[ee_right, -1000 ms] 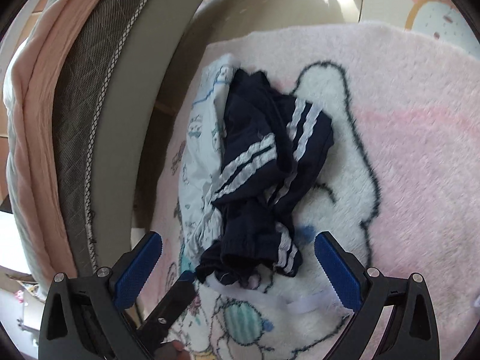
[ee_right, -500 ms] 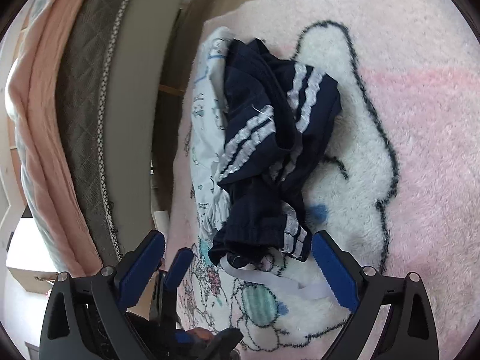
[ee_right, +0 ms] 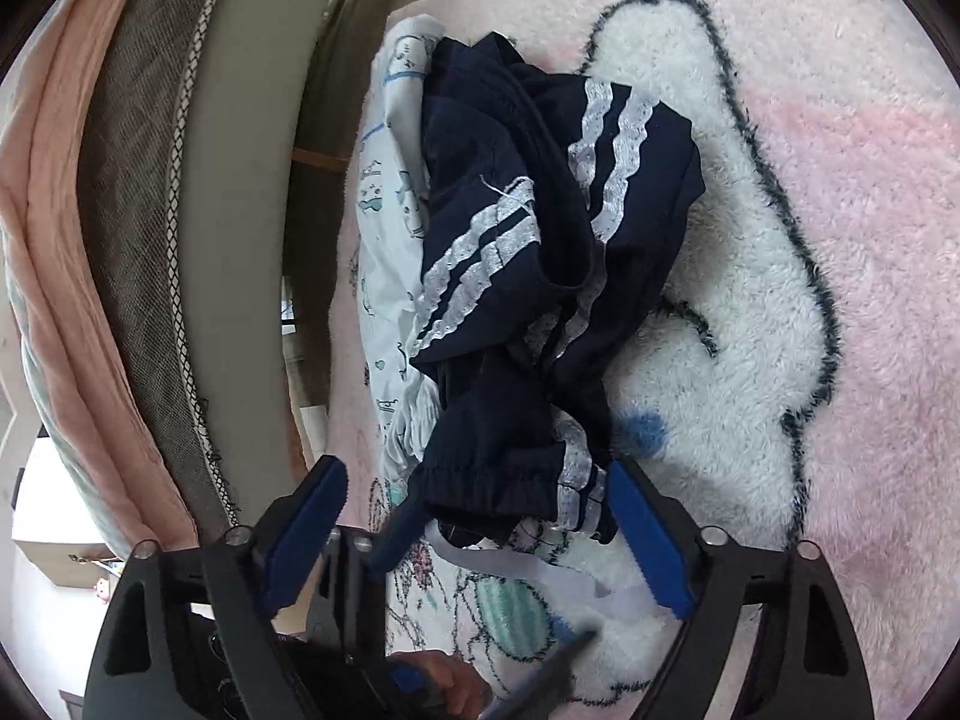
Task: Fold clothes
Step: 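Close the right gripper on the navy pants' waistband while the left tool closes beside it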
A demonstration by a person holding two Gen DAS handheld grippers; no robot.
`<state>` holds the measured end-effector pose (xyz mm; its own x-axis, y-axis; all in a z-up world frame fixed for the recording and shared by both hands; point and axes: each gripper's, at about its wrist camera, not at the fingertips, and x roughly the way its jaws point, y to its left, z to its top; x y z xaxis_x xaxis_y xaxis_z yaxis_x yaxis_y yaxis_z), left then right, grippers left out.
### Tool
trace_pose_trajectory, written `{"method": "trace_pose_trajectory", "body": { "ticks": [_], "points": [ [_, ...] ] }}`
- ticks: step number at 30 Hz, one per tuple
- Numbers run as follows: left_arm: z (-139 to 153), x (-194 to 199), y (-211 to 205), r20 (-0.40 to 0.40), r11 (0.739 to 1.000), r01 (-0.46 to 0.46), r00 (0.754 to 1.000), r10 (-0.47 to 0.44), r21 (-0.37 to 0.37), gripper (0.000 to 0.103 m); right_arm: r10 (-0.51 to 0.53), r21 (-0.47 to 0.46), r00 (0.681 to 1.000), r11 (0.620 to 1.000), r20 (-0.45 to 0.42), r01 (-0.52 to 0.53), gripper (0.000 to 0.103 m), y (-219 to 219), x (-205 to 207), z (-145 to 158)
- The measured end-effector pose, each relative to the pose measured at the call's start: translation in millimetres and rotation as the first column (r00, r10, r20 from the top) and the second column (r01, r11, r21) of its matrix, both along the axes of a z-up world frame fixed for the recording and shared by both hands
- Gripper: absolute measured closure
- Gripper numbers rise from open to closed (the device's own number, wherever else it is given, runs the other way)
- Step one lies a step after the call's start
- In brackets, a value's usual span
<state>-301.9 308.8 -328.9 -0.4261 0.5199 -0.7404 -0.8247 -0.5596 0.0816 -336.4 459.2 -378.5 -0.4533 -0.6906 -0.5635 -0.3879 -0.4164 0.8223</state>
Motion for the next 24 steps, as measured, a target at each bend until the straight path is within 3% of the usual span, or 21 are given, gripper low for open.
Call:
{"method": "trace_pose_trajectory", "body": {
  "ticks": [3,5,7,10,14,19,24],
  "points": [
    [-7,2,5,-0.029,0.999,-0.007,1.0,0.005,-0.044,0.041,0.011,0.008,1.0,1.0,0.002,-0.011,0.028,-3,-2,-4],
    [-10,1,6,-0.026,0.999,-0.027,0.999,0.026,-0.044,0.054,0.014,0.007,1.0,1.0,0.004,-0.014,0.032,-4,-3,-8],
    [-12,-3,6,-0.016,0.997,-0.065,0.998,0.064,-0.041,0.074,0.021,0.022,1.0,1.0,0.013,-0.022,0.043,-6,-3,-11],
    [-13,-10,4,0.019,0.992,-0.123,0.992,0.124,-0.018,0.076,0.031,0.053,0.999,0.998,0.017,-0.032,0.063,-9,-3,-15],
    [-14,-13,6,0.031,0.989,-0.149,0.988,0.149,-0.011,0.081,0.019,0.043,1.0,0.999,0.003,-0.019,0.069,-9,-2,-22],
    [-15,-14,6,0.025,0.985,-0.172,0.985,0.172,-0.017,0.09,0.021,0.054,1.0,0.998,-0.006,-0.02,0.09,-14,-3,-30],
    [-13,-14,1,0.032,0.981,-0.193,0.981,0.193,0.0,0.092,0.014,0.066,1.0,0.998,-0.023,-0.013,0.092,-23,-4,-36]
  ]
}}
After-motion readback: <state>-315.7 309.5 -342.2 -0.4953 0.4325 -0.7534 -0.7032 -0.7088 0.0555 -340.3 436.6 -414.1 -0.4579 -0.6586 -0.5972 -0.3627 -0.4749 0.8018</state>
